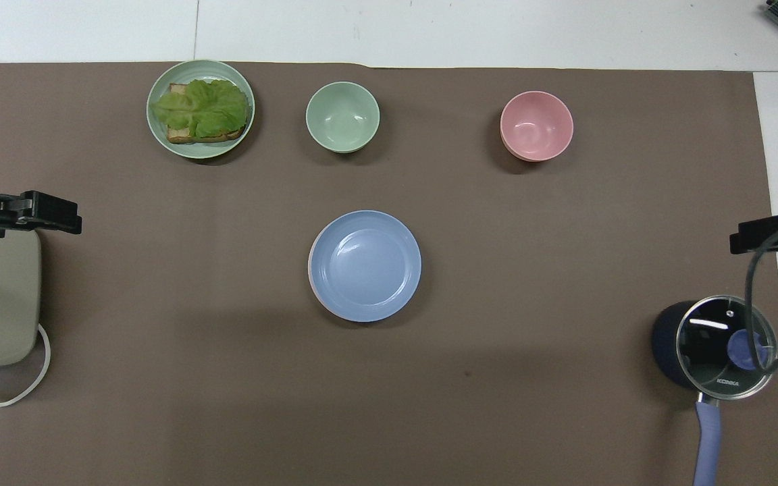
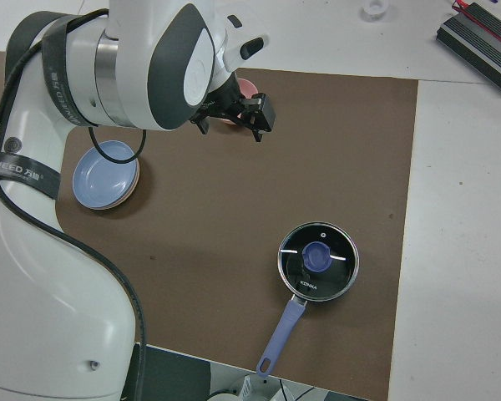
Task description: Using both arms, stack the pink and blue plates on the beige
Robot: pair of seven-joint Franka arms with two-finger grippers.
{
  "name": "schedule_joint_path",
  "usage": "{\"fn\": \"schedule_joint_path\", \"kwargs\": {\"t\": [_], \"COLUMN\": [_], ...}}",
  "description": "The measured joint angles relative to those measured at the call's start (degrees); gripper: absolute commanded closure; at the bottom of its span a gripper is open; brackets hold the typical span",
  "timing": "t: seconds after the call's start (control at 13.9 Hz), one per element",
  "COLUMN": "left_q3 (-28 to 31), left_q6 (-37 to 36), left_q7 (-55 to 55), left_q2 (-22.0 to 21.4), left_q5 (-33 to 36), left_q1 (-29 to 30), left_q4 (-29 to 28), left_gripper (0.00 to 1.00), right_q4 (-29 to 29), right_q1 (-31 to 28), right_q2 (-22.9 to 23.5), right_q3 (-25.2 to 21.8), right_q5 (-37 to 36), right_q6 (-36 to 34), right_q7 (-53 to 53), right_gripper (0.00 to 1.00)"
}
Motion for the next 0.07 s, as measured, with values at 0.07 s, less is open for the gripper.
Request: {"fn": "schedule_joint_path", "kwargs": {"t": [0.07], "left_q3": [0.0], "left_q6": [0.0], "left_q7": [0.0], "left_q2": [0.0], "left_q5": [0.0], "left_q1": [0.0], "left_q4": [0.0], "left_gripper": [0.0], "right_q4": [0.0], "right_q1": [0.0], "right_q2": [0.0], "right_q3": [0.0], "right_q5": [0.0], "right_q6": [0.0], "right_q7": [0.0], "right_gripper": [0.0]}}
